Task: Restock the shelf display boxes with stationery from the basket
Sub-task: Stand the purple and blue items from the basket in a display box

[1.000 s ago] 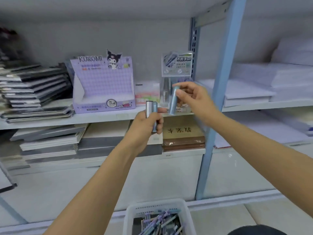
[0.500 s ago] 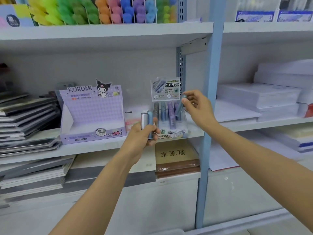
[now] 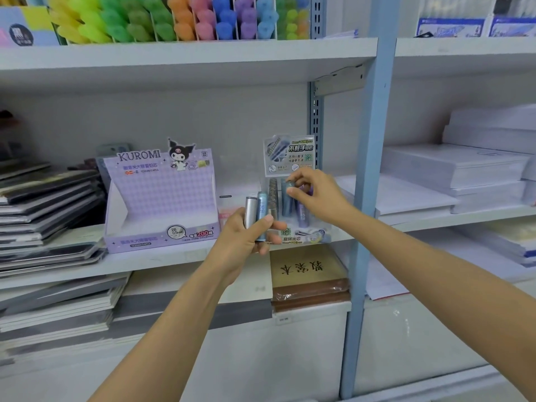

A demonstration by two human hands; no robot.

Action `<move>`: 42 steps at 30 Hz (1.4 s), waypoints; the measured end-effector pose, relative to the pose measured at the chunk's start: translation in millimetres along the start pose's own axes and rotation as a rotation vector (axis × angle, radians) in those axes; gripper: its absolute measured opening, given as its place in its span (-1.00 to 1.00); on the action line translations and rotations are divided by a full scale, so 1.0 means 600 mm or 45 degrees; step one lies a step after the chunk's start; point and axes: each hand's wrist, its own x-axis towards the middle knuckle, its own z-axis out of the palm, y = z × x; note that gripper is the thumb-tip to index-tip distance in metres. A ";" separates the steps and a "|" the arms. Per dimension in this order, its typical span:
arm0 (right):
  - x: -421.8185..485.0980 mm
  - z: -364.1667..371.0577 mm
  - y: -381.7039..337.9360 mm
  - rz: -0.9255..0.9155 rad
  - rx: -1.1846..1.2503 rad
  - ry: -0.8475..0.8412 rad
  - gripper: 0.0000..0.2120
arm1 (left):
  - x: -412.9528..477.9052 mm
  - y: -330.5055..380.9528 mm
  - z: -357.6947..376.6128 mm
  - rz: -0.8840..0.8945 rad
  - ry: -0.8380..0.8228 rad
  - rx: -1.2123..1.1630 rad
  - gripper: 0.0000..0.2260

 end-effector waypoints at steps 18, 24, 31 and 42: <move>0.030 -0.007 -0.016 0.098 -0.204 -0.094 -0.78 | -0.007 0.005 -0.008 0.001 0.021 -0.054 -0.78; 0.035 -0.020 -0.019 0.130 -0.203 -0.218 -0.89 | -0.010 0.009 -0.007 -0.026 0.002 -0.088 -0.76; -0.020 -0.035 -0.072 0.030 0.436 -0.233 -0.78 | -0.018 0.020 0.006 0.007 0.015 -0.062 -0.73; -0.014 -0.066 -0.074 -0.020 0.313 0.131 -0.90 | -0.033 0.036 0.001 -0.076 0.142 0.199 -0.72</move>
